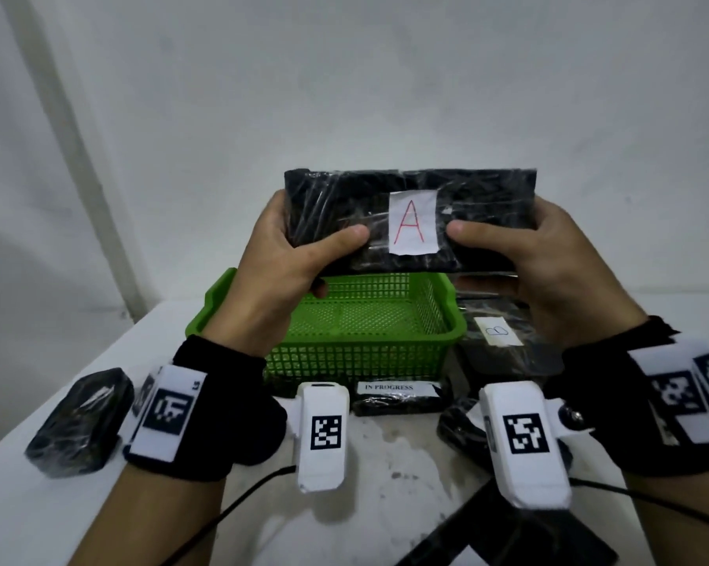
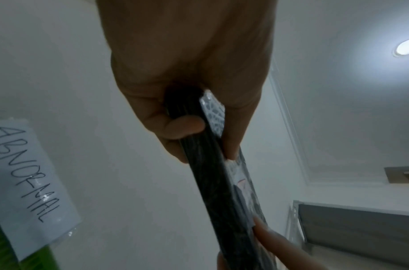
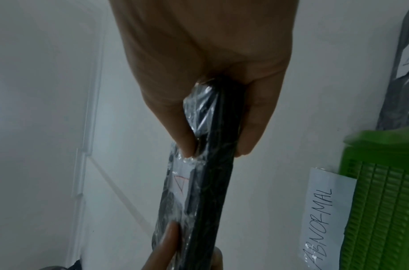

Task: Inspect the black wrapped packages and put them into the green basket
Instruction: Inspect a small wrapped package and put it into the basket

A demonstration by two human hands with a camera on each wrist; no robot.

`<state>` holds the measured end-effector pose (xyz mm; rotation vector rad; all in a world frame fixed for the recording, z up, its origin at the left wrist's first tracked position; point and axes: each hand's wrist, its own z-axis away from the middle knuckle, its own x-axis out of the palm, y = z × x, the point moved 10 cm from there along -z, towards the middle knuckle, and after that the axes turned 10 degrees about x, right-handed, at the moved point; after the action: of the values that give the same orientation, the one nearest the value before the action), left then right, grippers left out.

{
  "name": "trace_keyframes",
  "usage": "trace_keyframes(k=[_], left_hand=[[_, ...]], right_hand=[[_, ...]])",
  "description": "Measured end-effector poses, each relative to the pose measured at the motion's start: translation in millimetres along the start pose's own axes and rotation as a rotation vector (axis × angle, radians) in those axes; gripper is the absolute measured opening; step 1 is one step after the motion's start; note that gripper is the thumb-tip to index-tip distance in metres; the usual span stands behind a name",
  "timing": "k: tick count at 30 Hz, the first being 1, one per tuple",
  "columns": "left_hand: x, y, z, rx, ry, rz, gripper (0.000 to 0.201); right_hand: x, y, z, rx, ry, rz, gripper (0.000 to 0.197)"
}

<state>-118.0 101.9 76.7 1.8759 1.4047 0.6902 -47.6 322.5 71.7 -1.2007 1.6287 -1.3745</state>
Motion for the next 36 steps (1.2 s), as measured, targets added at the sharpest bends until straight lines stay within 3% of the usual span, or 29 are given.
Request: trace_keyframes(k=[3,9,15,24,26,29,32,33,36], left_hand=[[-1,-1,-3,0.014,0.004,-0.015,0.048],[0,5,-3,0.099,0.045,-0.038,0.04],[1,3,1,0.071,0.041,-0.052,0.044],[-8,4,2,-0.002,-0.023,-0.046,0.048],[-8,0,2,-0.046,-0.047,-0.03,0.04],[-18,-2,-2,-0.005,-0.013,-0.035,0.024],[-18,-5,-2,0.016,-0.04,-0.09,0.027],[-14,-5,0,-0.003,-0.057,-0.084,0.023],[-8,-5,3,-0.055,-0.048,-0.044,0.036]], right_hand=[[-2,-4,0,-0.027,0.025,-0.008,0.057],[-5,-8,3,-0.129,0.116,-0.014,0.052],[-7,-14,8,-0.21,0.165,0.004,0.049],[9,-2,7,-0.052,0.041,-0.001,0.052],[9,2,5,0.015,0.02,-0.023,0.062],[13,19,4,0.2,-0.065,0.065,0.076],[19,28,6,0.274,-0.122,0.056,0.056],[19,26,5,0.247,-0.113,0.039,0.051],[14,19,0,0.143,-0.028,-0.057,0.03]])
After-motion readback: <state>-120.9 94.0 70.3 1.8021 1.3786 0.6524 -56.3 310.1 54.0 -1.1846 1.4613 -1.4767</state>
